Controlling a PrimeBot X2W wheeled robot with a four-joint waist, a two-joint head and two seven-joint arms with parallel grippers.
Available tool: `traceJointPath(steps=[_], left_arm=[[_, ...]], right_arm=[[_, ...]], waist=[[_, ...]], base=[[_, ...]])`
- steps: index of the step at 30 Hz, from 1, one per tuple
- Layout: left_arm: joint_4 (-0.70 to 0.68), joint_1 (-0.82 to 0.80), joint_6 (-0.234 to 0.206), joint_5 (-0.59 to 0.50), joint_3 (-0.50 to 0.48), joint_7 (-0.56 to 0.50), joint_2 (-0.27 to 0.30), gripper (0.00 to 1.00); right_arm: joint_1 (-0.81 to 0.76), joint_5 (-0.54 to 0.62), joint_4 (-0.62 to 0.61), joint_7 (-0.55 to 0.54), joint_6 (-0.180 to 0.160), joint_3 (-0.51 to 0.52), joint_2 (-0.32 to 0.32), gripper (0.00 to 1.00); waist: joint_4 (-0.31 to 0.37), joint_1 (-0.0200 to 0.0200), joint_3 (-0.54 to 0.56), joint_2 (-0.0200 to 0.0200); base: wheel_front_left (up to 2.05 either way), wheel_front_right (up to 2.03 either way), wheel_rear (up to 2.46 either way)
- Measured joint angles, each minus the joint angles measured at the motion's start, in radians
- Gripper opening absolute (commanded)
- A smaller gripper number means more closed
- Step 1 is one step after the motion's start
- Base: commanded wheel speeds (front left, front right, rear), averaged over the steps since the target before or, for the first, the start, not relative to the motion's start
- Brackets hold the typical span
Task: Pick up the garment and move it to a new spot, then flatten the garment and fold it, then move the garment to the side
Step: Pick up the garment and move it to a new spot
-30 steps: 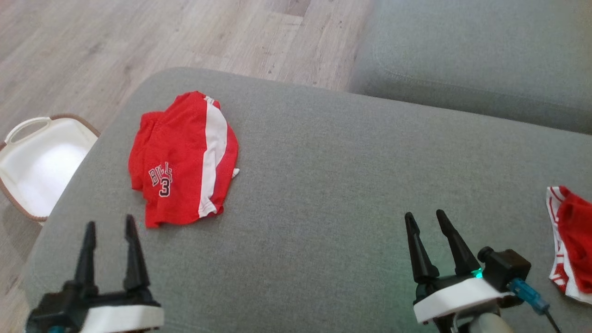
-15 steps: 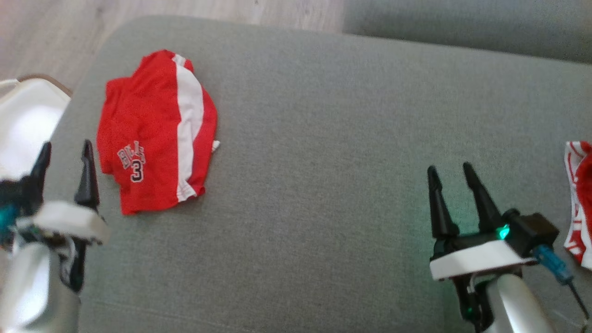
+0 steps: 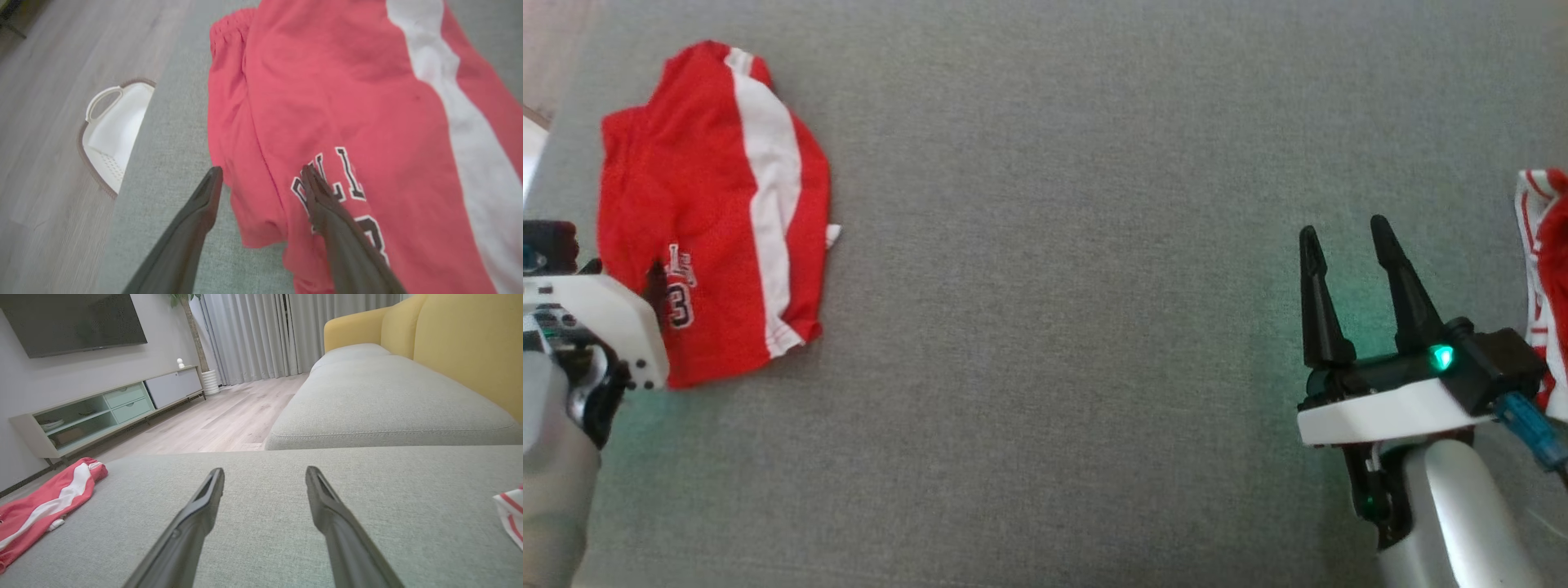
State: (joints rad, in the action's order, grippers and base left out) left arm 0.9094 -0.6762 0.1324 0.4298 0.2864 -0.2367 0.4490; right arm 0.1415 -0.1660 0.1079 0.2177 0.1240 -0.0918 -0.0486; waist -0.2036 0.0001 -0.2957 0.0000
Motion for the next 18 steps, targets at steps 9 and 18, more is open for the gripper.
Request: traceJointPath(steps=[9,18], left_arm=[[0.085,-0.072,0.000,0.179,0.129,-0.090,0.030,1.00],[0.079,-0.072,0.000,0.287,0.180,0.041,0.034,0.00]], right_arm=[[0.001,0.012,-0.059,-0.022,0.000,0.007,0.000,1.00],[0.001,0.007,-0.057,-0.023,0.000,0.008,0.000,1.00]], waist=[[0.039,-0.0001,-0.058,0.0000],[0.039,-0.0001,-0.023,0.0000]], base=[[0.00,0.00,0.00],[0.00,0.00,0.00]])
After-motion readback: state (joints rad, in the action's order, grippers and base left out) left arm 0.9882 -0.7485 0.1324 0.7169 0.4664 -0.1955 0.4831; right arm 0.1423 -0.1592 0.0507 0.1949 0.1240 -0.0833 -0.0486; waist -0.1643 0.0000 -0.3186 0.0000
